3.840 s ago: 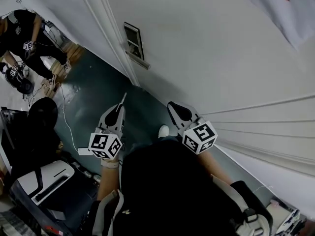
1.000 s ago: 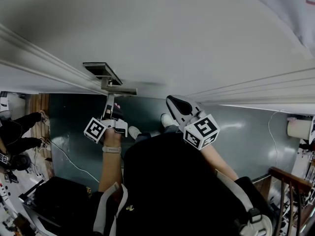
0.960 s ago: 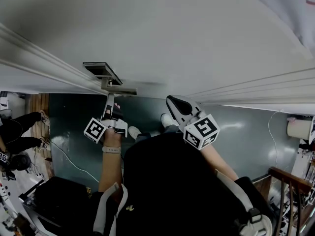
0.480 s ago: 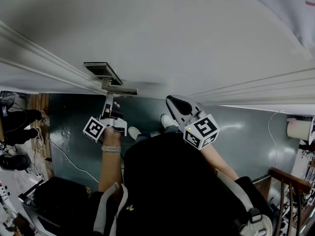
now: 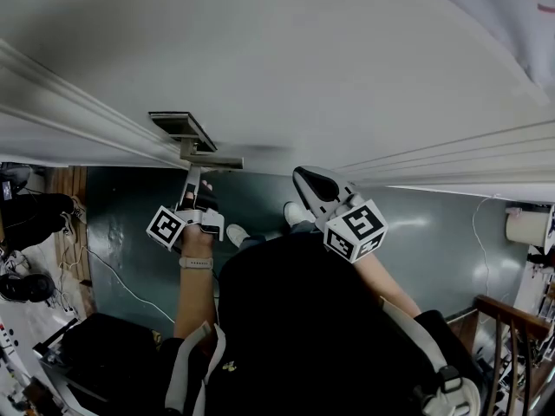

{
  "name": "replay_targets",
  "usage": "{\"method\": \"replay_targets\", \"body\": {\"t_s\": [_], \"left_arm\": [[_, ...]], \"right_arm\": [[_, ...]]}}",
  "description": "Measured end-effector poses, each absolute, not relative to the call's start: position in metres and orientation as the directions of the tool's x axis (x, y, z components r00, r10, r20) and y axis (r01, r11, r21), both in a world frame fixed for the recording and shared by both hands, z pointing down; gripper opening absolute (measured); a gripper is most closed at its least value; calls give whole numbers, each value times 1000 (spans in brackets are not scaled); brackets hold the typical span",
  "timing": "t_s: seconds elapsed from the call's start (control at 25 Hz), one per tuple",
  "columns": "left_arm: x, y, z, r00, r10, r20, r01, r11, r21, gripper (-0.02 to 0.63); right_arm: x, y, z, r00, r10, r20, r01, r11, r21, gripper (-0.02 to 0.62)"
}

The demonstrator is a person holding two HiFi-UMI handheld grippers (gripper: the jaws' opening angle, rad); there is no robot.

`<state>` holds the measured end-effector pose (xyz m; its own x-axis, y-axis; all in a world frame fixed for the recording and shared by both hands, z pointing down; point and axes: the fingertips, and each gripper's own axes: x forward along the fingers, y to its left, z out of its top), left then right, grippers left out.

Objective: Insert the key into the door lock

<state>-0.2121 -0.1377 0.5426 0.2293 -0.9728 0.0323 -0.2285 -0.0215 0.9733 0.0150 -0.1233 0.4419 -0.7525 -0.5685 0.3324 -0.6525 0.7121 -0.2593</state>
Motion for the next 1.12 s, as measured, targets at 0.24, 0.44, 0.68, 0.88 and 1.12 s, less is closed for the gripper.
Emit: {"method": "replay_targets", "body": {"t_s": [0.24, 0.44, 0.68, 0.88, 1.12], "left_arm": [[-214, -151, 545, 231, -973, 17, -182, -26, 983, 26], [-214, -166, 546, 245, -969, 3, -157, -37, 987, 26], [-214, -166, 545, 247, -969, -13, -158, -53, 986, 26], [-214, -165, 547, 238, -971, -13, -166, -54, 985, 28], [-211, -154, 543, 227, -974, -15, -153, -51, 987, 28]], "right_arm": [[13, -123, 440, -753, -569, 332, -652, 713, -257, 15], [14, -124, 440, -745, -577, 334, -661, 707, -252, 15], [15, -123, 439, -743, -581, 333, -664, 704, -253, 15], [16, -122, 440, -748, -576, 331, -658, 708, -257, 15], [12, -120, 436, -773, -546, 324, -627, 736, -255, 17]]}}
